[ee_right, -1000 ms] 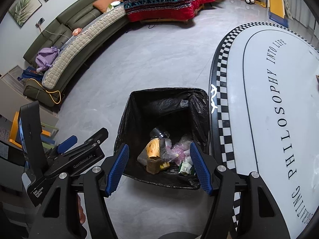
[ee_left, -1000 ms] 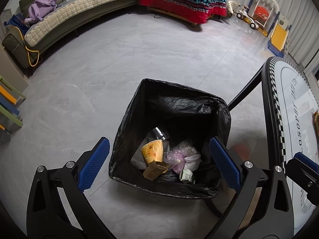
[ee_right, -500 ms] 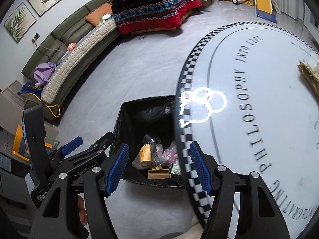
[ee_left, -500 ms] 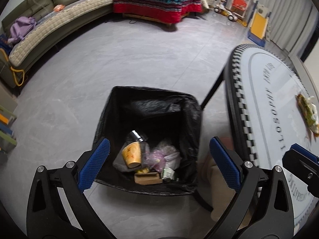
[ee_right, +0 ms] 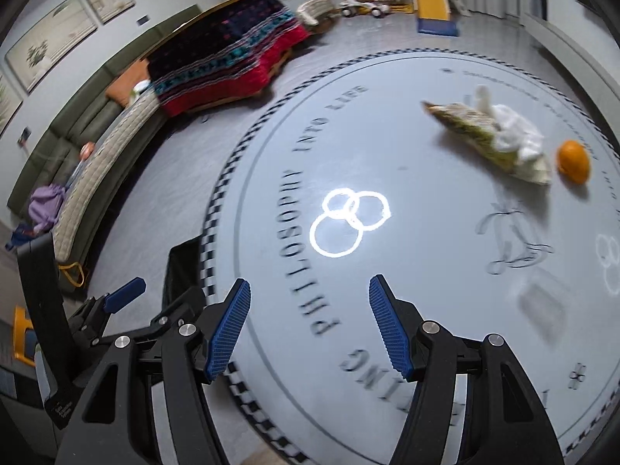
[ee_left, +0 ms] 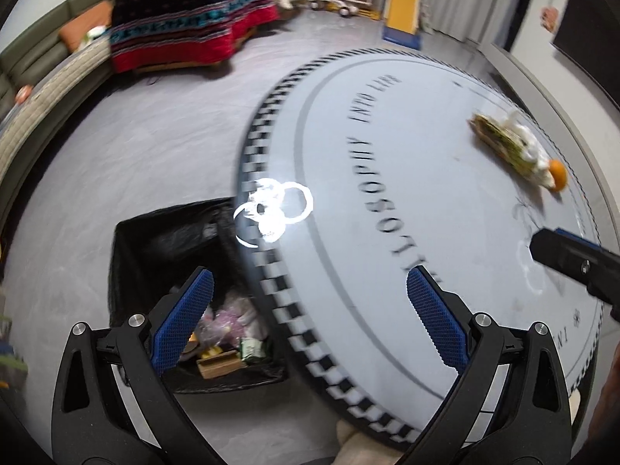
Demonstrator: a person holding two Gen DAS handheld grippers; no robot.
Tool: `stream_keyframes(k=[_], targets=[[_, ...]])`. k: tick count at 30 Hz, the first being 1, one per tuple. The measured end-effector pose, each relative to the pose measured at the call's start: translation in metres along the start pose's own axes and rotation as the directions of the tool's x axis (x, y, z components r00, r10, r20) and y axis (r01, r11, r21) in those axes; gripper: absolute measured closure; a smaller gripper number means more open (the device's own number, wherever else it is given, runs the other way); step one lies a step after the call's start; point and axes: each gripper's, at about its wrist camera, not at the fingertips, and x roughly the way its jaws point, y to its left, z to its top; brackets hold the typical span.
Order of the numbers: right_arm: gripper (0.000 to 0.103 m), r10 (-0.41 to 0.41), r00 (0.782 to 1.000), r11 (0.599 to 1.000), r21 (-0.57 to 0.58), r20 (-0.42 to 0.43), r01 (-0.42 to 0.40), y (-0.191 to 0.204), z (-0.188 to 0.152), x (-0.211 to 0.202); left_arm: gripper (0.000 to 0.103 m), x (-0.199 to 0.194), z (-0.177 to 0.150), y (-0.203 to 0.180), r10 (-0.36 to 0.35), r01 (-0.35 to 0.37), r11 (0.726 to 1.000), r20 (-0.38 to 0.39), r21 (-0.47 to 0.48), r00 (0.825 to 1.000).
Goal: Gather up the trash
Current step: 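Move both tools back over the remaining trash on the table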
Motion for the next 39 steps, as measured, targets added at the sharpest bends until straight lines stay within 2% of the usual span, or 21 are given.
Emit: stream_keyframes(k=[7,13,18,25,32,39], targets=[[0.038,-0.059,0.997,0.993,0.105,0.039,0.054,-0.069,0.004,-0.026,0.006,0.009,0.007,-0.069,-0.068,0.070,0.987,-0.019,0.142,0.997],[0.038,-0.103,0.994,0.981,0.172,0.048,0.093,-0.118,0.003,-0.037,0.006,0.018,0.012,-0.130,-0.134,0.138,0.950,-0.031,0.280,0.990],[0.038,-0.137,0.990,0.967,0.223,0.042,0.124,-0.153,0.002,-0.046,0.006,0.033,0.014,-0.182,-0.199,0.211,0.897,-0.070,0.388,0.977],[0.038,-0.174,0.984,0.943,0.294,0.034,0.156,-0.200,0.002,-0.053,0.006,0.050,0.006,-0.243,-0.228,0.250,0.820,-0.107,0.515,0.968],[0.038,-0.184,0.983,0.927,0.337,0.021,0.167,-0.231,0.002,-0.052,0.006,0.063,-0.011,-0.285,-0.228,0.246,0.726,-0.112,0.642,0.967],[0.038,-0.189,0.982,0.918,0.356,0.006,0.174,-0.253,0.005,-0.046,0.006,0.072,-0.017,-0.309,-0.244,0.247,0.665,-0.107,0.705,0.964]])
